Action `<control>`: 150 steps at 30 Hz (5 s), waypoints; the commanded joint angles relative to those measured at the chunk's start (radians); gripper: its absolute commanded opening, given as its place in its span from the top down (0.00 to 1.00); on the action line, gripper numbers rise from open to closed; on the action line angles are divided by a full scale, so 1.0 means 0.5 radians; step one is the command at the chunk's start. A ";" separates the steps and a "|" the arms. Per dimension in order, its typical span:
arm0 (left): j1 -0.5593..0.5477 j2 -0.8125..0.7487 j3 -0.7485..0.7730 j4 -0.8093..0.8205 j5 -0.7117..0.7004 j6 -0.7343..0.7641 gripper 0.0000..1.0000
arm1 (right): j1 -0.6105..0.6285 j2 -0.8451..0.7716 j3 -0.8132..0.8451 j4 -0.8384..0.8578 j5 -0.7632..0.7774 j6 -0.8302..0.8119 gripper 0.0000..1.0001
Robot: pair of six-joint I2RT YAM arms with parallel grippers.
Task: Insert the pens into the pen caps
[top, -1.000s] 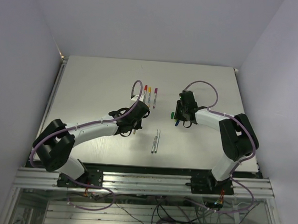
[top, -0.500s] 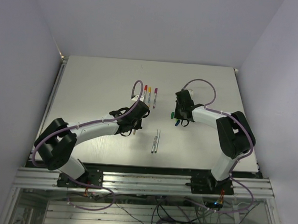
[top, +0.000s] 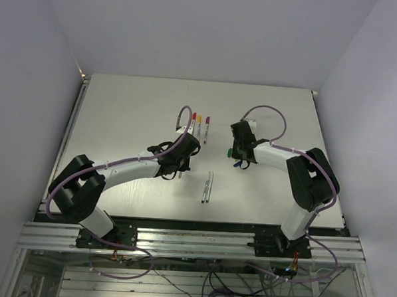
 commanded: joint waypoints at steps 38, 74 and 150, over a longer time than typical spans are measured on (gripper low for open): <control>0.023 -0.156 -0.205 1.234 0.936 0.171 0.93 | -0.218 -1.176 -0.537 0.931 -0.573 0.095 1.00; 0.015 -0.176 -0.327 1.857 1.331 -0.092 0.93 | -0.220 -1.397 -0.788 1.555 -0.900 0.474 1.00; 0.012 -0.160 -0.346 1.894 1.184 -0.107 0.93 | -0.188 -1.337 -0.891 1.766 -0.964 0.654 1.00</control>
